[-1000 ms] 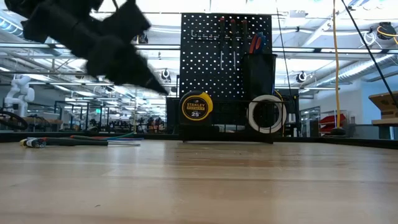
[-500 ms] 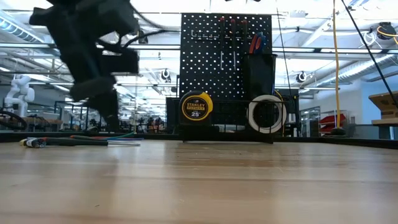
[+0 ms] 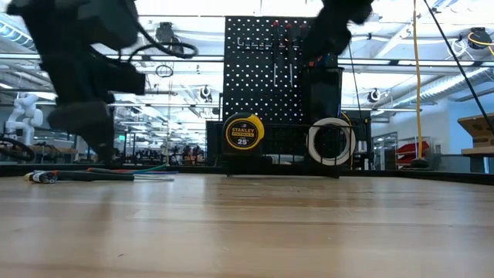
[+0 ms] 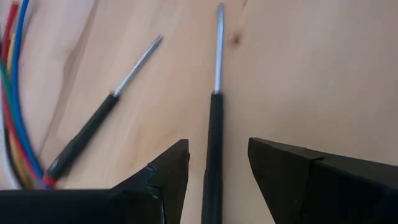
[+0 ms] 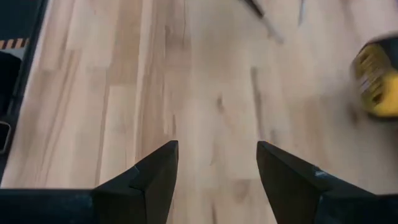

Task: Hang tools onto peg board
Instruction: Hang the black screwdriver on the pegboard

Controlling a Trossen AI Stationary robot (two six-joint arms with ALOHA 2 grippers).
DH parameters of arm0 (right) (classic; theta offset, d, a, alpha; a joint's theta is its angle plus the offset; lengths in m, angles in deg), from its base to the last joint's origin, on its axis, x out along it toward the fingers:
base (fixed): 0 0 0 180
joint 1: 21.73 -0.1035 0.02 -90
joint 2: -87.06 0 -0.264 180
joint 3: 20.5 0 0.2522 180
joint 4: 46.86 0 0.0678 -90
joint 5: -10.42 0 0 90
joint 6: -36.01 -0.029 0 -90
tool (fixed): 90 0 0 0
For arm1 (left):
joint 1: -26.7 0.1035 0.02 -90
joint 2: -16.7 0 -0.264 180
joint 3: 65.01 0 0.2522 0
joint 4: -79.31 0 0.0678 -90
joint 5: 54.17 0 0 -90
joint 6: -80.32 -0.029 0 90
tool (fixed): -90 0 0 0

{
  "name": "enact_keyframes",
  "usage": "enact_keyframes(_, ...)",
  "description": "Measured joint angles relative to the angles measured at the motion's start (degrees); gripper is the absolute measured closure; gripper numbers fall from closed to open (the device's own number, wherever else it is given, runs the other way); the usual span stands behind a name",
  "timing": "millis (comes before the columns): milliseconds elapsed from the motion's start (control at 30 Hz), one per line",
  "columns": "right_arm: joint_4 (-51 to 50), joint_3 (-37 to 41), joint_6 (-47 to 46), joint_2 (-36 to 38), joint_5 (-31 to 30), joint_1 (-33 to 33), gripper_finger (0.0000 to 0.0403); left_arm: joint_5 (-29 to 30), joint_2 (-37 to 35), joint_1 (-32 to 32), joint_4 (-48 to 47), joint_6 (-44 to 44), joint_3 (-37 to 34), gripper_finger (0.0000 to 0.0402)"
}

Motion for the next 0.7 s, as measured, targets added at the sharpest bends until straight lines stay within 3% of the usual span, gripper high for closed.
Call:
enact_keyframes(267,13.75,11.79,-7.06,0.0,-0.02,-3.68,0.0195,0.99,-7.65,-4.89,-0.9,8.75,-5.84,0.0228)
enact_keyframes(500,25.28,16.24,-8.71,0.0,-0.11,-6.88,0.0195,1.0,-11.82,-4.33,14.54,5.73,-15.62,0.0228)
enact_keyframes(700,29.25,16.27,-8.4,0.0,-3.46,-9.04,0.0195,-0.25,-11.8,-1.24,17.19,8.65,-19.94,0.0228)
